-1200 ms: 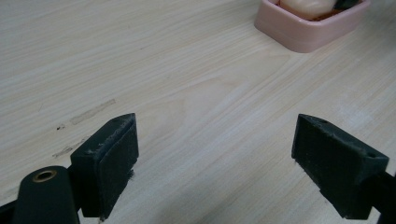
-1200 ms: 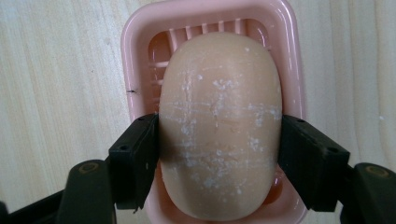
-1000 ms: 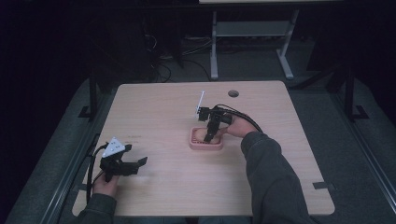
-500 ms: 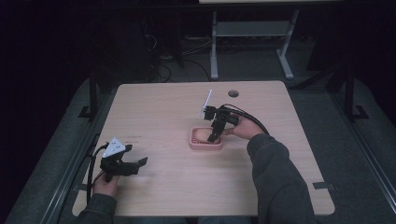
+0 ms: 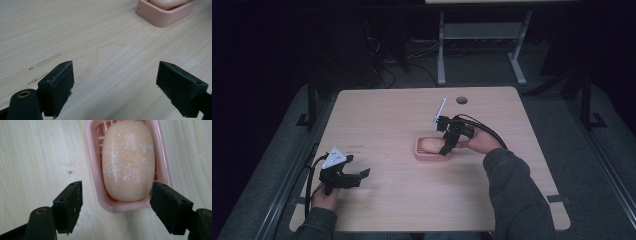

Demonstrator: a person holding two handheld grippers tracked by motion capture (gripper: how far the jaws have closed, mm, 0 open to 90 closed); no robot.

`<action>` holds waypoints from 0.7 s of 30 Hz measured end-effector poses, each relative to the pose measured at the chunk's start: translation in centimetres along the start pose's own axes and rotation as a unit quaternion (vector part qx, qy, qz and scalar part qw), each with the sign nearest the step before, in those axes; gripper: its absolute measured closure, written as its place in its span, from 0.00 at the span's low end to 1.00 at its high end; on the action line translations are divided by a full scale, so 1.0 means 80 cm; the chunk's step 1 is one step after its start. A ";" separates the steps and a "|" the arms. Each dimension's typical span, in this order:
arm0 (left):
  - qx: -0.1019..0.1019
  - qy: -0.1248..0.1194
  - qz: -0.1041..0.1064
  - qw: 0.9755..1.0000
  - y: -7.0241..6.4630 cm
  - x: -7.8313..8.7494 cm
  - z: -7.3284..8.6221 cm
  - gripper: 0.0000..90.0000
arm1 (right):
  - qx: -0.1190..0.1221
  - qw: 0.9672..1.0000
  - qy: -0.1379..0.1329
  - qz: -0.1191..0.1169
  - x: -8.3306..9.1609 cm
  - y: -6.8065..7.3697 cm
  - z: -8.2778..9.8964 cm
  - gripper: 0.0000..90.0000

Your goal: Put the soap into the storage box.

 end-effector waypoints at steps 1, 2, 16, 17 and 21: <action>-0.001 0.001 0.000 1.000 0.000 0.000 0.000 0.16 | -0.002 1.000 0.003 -0.001 0.001 0.001 0.002 0.28; 0.000 0.000 0.000 1.000 0.000 0.000 0.000 0.16 | 0.000 1.000 0.000 0.002 0.001 0.001 0.004 0.28; -0.002 0.003 0.000 1.000 0.000 -0.001 0.001 0.16 | -0.013 1.000 -0.004 0.009 0.015 0.007 0.036 0.30; -0.002 0.004 0.000 1.000 0.000 -0.001 0.001 0.16 | -0.017 1.000 -0.005 0.011 0.017 0.007 0.042 0.30; -0.002 0.004 0.001 1.000 0.000 -0.001 0.001 0.16 | -0.024 1.000 -0.008 0.012 0.021 0.007 0.051 0.30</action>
Point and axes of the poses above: each handheld gripper's, and its own axes: x roughly backward along the jaws, z roughly out of its underside, y roughly to its left, the point moved 9 cm from there along -x, roughly forward along the jaws, and after that the axes turned 13 degrees about z, right-handed, at the moved point
